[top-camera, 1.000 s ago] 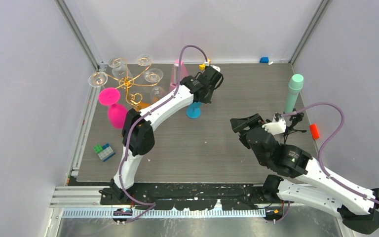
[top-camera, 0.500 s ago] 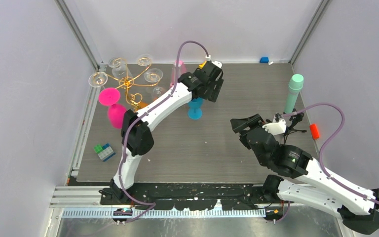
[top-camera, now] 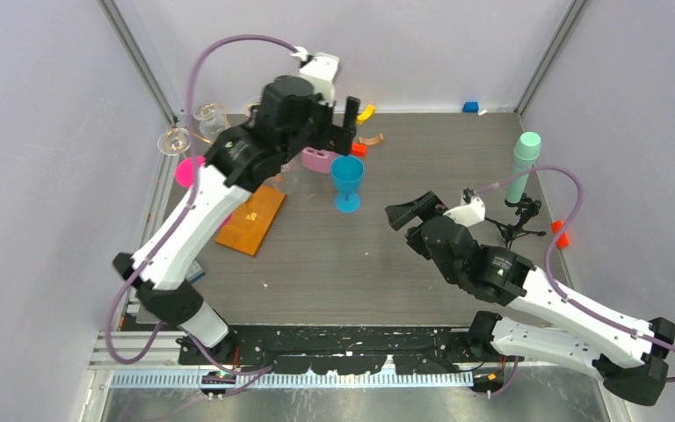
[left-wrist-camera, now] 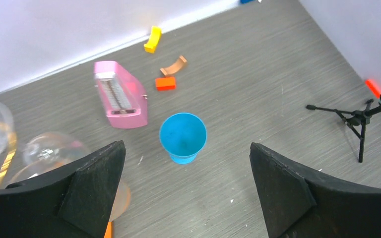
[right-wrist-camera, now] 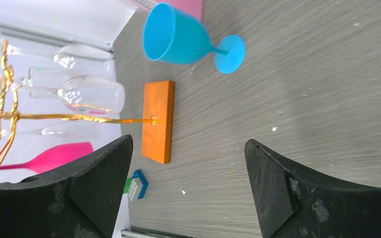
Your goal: Take the wine glass off the wine glass rack
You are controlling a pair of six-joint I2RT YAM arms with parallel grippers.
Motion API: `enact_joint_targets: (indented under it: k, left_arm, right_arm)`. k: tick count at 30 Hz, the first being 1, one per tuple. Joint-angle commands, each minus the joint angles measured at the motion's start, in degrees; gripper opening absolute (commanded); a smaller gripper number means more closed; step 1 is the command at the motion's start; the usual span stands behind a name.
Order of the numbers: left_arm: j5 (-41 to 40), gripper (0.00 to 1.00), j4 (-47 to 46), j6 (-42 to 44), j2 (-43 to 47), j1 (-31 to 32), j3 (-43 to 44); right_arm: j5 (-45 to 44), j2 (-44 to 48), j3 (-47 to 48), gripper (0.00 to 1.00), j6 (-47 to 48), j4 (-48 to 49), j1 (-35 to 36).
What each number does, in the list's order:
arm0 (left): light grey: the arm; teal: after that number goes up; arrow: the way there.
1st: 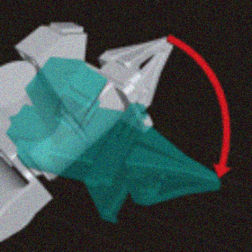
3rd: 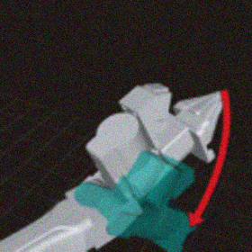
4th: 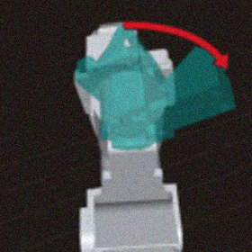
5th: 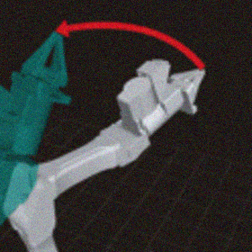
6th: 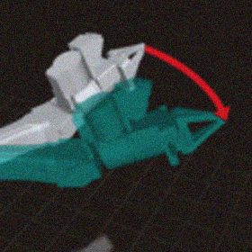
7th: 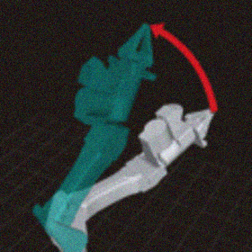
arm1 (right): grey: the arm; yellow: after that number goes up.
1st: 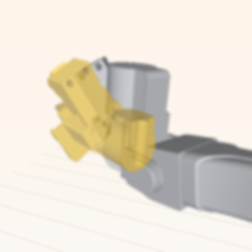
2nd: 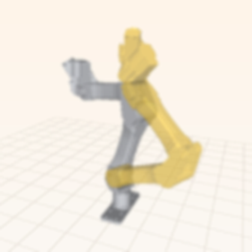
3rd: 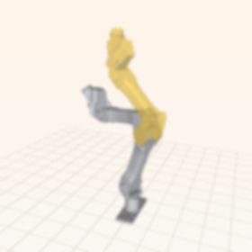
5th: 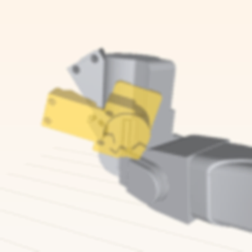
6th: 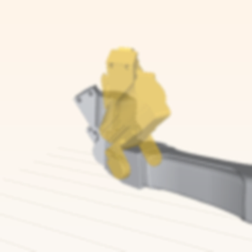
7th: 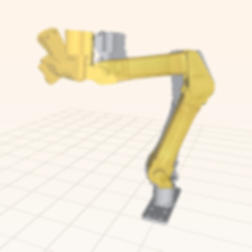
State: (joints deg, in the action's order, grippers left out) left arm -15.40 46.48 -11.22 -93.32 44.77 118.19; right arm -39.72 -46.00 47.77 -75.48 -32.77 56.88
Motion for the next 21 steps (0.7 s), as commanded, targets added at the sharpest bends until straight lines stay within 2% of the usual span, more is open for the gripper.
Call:
enact_joint_targets:
  k: [1,5,8,11,15,21]
  left_arm:
    - [-0.4,1.0,-2.8,1.9,8.8,-2.8,-4.6]
    - [-0.1,1.0,-3.5,1.8,15.7,-6.8,-9.1]
    - [8.7,1.0,-3.9,-2.6,19.9,-18.0,-14.1]
    - [17.9,1.0,-4.3,-7.5,21.9,-27.9,-16.5]
    - [22.4,1.0,-4.4,-9.9,23.1,-32.5,-17.4]
    - [23.4,1.0,-1.6,-11.9,25.4,-35.8,-18.0]
  right_arm:
    - [3.1,-3.8,4.6,0.89,5.4,12.2,0.2]
    - [10.0,-9.6,9.7,0.91,8.7,18.2,-0.6]
    - [18.6,-13.9,12.9,0.91,5.9,24.5,-4.3]
    - [32.1,-21.1,16.3,0.9,0.5,31.3,-9.2]
    - [45.0,-32.0,23.6,0.87,-5.7,39.1,-15.3]
    - [52.7,-45.4,36.6,0.82,-7.0,40.6,-17.9]
